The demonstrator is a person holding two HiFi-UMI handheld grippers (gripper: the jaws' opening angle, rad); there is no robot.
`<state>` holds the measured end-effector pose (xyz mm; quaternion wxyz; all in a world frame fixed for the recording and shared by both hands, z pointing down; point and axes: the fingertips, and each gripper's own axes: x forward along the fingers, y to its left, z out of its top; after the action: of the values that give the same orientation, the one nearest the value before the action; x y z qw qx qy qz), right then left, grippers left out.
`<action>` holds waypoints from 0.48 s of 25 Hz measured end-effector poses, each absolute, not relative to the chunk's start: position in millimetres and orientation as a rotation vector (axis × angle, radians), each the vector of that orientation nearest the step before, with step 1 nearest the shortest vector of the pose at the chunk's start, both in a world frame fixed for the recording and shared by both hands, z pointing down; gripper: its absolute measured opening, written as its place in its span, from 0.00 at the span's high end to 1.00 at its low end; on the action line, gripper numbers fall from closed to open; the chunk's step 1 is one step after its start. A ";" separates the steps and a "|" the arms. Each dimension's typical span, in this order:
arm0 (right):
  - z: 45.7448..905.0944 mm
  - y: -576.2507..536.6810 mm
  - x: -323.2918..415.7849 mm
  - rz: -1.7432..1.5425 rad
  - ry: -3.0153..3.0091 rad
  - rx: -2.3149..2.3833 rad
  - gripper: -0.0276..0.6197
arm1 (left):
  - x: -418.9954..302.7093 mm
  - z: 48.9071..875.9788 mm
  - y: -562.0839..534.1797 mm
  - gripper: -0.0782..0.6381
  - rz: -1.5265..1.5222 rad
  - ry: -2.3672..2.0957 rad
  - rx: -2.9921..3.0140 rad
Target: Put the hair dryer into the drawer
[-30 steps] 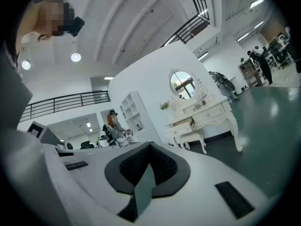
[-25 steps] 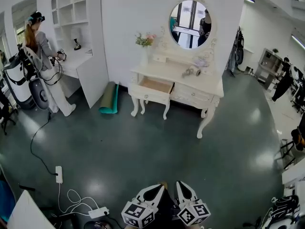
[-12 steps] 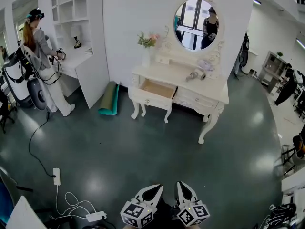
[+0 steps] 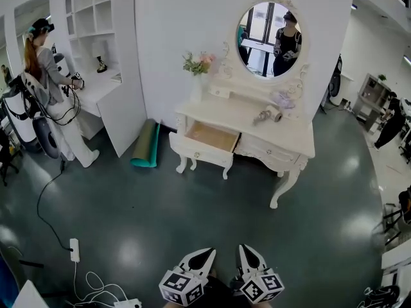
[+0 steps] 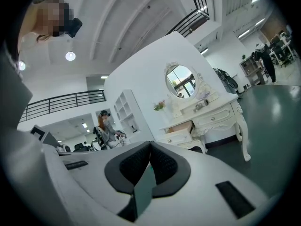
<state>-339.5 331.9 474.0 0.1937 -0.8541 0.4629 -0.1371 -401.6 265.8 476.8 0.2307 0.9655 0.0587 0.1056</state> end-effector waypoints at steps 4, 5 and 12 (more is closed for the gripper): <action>470.8 318.9 -304.9 -0.376 1.297 -2.390 0.93 | -372.1 477.1 253.3 0.86 0.299 0.156 2.658; 470.8 315.9 -296.5 -0.376 1.296 -2.388 0.93 | -365.0 477.2 250.6 0.86 0.300 0.154 2.659; 476.9 290.3 -250.5 -0.397 1.297 -2.349 0.93 | -321.7 478.1 227.7 0.86 0.279 0.137 2.660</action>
<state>-250.5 290.3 476.9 0.2128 -0.8461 0.4673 -0.1430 -321.7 227.7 478.1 0.2295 0.9667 0.0498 0.1014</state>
